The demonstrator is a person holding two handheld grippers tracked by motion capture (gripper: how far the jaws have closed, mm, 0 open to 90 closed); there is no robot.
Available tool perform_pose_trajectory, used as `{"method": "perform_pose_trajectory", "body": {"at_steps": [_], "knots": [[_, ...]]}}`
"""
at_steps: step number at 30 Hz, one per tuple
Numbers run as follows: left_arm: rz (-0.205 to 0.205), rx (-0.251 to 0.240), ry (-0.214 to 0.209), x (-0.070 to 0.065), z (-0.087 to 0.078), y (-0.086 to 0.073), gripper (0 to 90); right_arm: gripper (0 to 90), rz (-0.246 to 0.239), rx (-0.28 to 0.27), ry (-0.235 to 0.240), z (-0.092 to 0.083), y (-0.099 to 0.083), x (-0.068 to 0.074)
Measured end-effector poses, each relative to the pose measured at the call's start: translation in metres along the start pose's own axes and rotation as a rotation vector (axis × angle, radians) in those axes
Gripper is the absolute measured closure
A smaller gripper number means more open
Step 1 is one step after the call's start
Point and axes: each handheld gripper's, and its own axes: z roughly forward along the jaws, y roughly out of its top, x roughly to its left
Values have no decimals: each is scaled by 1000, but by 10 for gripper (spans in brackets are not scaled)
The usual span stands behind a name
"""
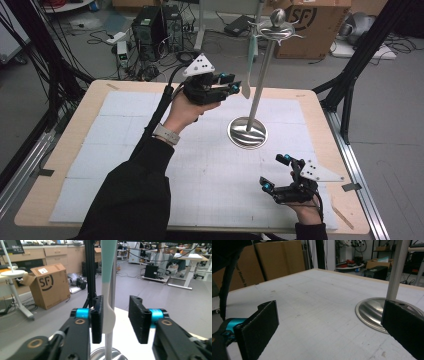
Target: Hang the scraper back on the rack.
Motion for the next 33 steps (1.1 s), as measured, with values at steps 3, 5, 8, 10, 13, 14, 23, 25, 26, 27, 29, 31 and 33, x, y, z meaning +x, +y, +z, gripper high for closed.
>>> {"method": "perform_pose_trajectory", "body": {"at_steps": [3,5,8,10,13,14,23,25,26,27,29,31,33], "knots": [[16,-1,-20,-1,-8,-4,508,2,0,5,3,1,0,0],[16,-9,-33,-1,-13,-7,449,2,1,8,3,1,0,0],[6,-9,-41,-1,-23,-11,383,2,1,8,3,2,-1,1],[15,-5,-51,-1,-30,-15,380,2,0,9,1,2,-1,1],[36,-11,-54,-3,-40,-22,362,2,0,13,2,2,-1,1],[38,-17,-54,-3,-44,-24,355,2,3,16,3,3,-1,2],[73,-8,-48,-9,-63,-40,221,2,0,20,2,4,-1,1],[42,-3,-51,-7,-66,-43,168,2,0,21,1,4,-1,1],[31,-1,-55,-6,-68,-45,157,2,1,21,2,5,-1,1],[27,3,-56,-5,-69,-48,156,2,1,24,2,5,-1,1],[20,4,-56,-4,-72,-53,120,2,-2,27,3,6,-1,1],[16,4,-50,-3,-76,-57,111,2,-5,27,4,6,-1,0],[22,1,-30,-3,-80,-62,103,2,-2,28,4,6,-1,0]]}}
